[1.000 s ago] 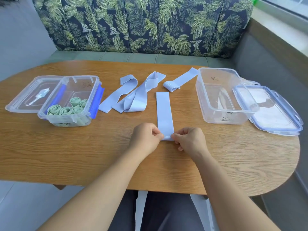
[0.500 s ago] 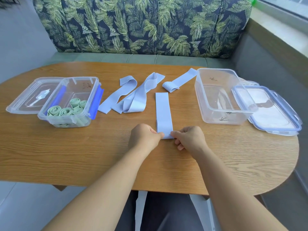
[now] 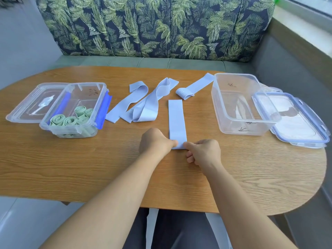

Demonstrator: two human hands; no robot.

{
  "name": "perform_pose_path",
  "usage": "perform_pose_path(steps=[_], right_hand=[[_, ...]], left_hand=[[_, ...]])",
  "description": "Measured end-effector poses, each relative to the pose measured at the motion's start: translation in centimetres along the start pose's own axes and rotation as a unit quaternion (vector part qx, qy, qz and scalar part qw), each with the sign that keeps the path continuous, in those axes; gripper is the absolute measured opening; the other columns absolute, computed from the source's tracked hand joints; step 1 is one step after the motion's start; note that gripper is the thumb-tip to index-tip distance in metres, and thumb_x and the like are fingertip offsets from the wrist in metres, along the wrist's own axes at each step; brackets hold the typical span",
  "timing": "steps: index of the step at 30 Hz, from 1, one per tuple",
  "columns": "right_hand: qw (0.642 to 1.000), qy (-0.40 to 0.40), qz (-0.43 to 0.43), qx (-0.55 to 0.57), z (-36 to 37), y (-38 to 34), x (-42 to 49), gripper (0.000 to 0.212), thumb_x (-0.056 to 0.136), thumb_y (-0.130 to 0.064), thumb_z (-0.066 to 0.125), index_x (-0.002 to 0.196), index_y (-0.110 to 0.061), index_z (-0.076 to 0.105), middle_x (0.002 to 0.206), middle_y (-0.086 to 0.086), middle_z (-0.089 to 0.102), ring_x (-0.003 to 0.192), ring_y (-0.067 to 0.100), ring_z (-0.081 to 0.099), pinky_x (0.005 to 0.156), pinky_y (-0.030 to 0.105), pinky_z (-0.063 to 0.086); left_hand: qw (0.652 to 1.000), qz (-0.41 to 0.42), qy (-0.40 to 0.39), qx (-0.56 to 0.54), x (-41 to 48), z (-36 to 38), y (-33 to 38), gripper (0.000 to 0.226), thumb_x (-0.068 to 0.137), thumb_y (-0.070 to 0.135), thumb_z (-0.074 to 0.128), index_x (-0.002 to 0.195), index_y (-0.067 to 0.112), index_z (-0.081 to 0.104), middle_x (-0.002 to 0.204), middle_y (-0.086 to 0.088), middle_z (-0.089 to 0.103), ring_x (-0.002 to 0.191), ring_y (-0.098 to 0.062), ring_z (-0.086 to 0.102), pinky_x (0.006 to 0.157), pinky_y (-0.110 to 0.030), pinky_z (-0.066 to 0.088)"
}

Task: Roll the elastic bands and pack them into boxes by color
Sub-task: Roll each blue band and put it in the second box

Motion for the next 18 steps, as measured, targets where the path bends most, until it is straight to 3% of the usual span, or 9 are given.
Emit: perform_pose_path(steps=[6, 10, 14, 18], right_hand=[[0.999, -0.025, 0.022, -0.035, -0.3, 0.7, -1.3, 0.018, 0.079, -0.023, 0.07, 0.075, -0.005, 0.069, 0.049, 0.0, 0.067, 0.044, 0.012, 0.061, 0.056, 0.03, 0.049], [0.996, -0.025, 0.014, -0.081, -0.9, 1.4, -2.9, 0.019, 0.081, -0.022, 0.069, 0.074, -0.004, 0.069, 0.049, -0.001, 0.067, 0.042, 0.01, 0.061, 0.057, 0.03, 0.053], [0.993, -0.009, 0.001, -0.118, -1.4, 1.4, -3.9, 0.022, 0.081, -0.023, 0.069, 0.064, -0.008, 0.067, 0.052, 0.001, 0.068, 0.055, 0.018, 0.068, 0.069, 0.037, 0.061], [0.993, 0.015, -0.011, -0.116, -1.1, 1.3, -4.6, 0.017, 0.08, -0.02, 0.066, 0.065, -0.013, 0.067, 0.055, 0.001, 0.069, 0.064, 0.021, 0.071, 0.07, 0.038, 0.061]], left_hand=[[0.994, -0.041, -0.041, -0.096, -0.9, 0.2, -1.5, 0.032, 0.068, 0.023, 0.085, 0.084, 0.0, 0.07, 0.059, -0.008, 0.07, 0.065, -0.018, 0.073, 0.072, -0.038, 0.062], [0.992, -0.04, -0.057, -0.105, -2.6, 0.6, -2.5, 0.027, 0.071, 0.02, 0.083, 0.085, 0.001, 0.069, 0.067, -0.008, 0.071, 0.068, -0.017, 0.073, 0.074, -0.037, 0.062], [0.99, -0.039, -0.073, -0.112, -3.6, 0.6, -2.9, 0.023, 0.075, 0.015, 0.081, 0.091, 0.003, 0.07, 0.077, -0.009, 0.073, 0.073, -0.017, 0.073, 0.075, -0.035, 0.061], [0.991, -0.039, -0.062, -0.114, -3.9, 0.5, -3.1, 0.016, 0.076, 0.012, 0.078, 0.089, 0.004, 0.072, 0.074, -0.009, 0.073, 0.076, -0.019, 0.073, 0.075, -0.036, 0.061]])
Point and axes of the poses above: each hand's wrist, its own x-axis towards the middle knuckle, its own z-axis out of the palm, y = z × x, the point moved 5 cm from there along x, towards the middle knuckle
